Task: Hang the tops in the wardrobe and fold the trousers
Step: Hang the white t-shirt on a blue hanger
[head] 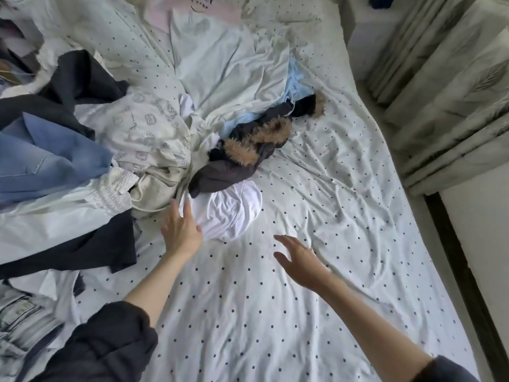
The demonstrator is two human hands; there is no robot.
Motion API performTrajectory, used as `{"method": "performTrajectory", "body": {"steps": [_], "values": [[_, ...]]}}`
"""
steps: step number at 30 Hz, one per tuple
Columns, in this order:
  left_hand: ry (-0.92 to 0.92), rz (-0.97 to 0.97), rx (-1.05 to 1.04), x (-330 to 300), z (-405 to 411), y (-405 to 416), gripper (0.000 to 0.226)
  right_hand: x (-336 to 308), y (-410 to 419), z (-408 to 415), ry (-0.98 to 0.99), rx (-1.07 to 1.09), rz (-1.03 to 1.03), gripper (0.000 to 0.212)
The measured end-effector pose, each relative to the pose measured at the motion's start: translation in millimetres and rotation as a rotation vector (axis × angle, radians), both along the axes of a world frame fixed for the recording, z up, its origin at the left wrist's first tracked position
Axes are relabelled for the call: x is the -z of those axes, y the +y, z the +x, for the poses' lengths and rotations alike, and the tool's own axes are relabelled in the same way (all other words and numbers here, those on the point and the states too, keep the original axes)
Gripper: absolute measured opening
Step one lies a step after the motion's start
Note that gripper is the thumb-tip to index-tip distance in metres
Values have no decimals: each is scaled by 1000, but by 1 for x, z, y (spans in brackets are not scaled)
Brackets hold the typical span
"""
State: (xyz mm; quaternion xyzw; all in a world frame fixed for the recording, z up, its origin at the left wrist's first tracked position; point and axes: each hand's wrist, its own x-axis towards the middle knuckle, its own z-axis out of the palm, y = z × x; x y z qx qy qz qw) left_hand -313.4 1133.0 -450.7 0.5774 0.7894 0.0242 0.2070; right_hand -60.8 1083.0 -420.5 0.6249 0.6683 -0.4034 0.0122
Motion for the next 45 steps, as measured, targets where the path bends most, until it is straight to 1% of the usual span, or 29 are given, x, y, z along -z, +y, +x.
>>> {"method": "performTrajectory", "body": {"steps": [1,2,3,4,6,8,9,11,13,16,18,19,22,26,29,31,32,35,37,39,40,43,45], "values": [[-56,-28,-79,5,-6,7,71,3,1,-1,0,13,-4,46],[-142,-42,-165,8,-11,12,69,4,2,-2,-1,23,-8,45],[-214,-46,-232,12,-15,16,61,5,3,-4,-3,35,-15,44],[-244,-48,-271,12,-17,17,49,5,4,-7,1,50,-17,43],[-262,-25,-251,10,-16,13,28,4,7,-13,25,108,2,38],[-323,13,-160,3,-4,5,11,1,10,-18,63,179,33,34],[-360,35,-101,-4,2,2,8,-1,11,-20,87,205,45,32],[-418,99,-4,-22,15,-4,20,-11,6,-24,132,231,51,32],[-483,173,25,-46,23,-2,25,-19,1,-25,181,257,40,33],[-578,286,90,-93,35,-1,40,-38,-14,-17,233,296,78,33],[-596,359,153,-121,47,-9,47,-51,-23,-9,280,328,120,34],[-596,392,182,-135,55,-15,47,-59,-28,-6,301,340,140,34],[-669,460,293,-172,85,-46,37,-84,-48,8,369,372,209,37],[-711,499,460,-216,133,-90,35,-119,-95,37,444,464,310,42],[-712,480,535,-233,157,-126,47,-137,-139,62,476,528,406,48],[-717,441,611,-245,175,-157,48,-146,-171,77,483,562,460,48],[-728,429,669,-252,187,-174,44,-149,-187,83,476,572,478,45],[-780,409,841,-277,232,-222,20,-156,-235,103,487,639,502,28],[-794,409,964,-290,266,-253,17,-166,-275,120,520,748,536,30],[-791,389,1046,-296,296,-280,15,-177,-317,143,513,869,614,33],[-776,375,1060,-296,305,-288,14,-181,-331,152,503,900,661,29],[-770,293,1188,-290,334,-323,13,-192,-384,177,429,1044,764,7],[-743,235,1297,-286,356,-348,15,-196,-418,188,360,1141,808,13]]}}
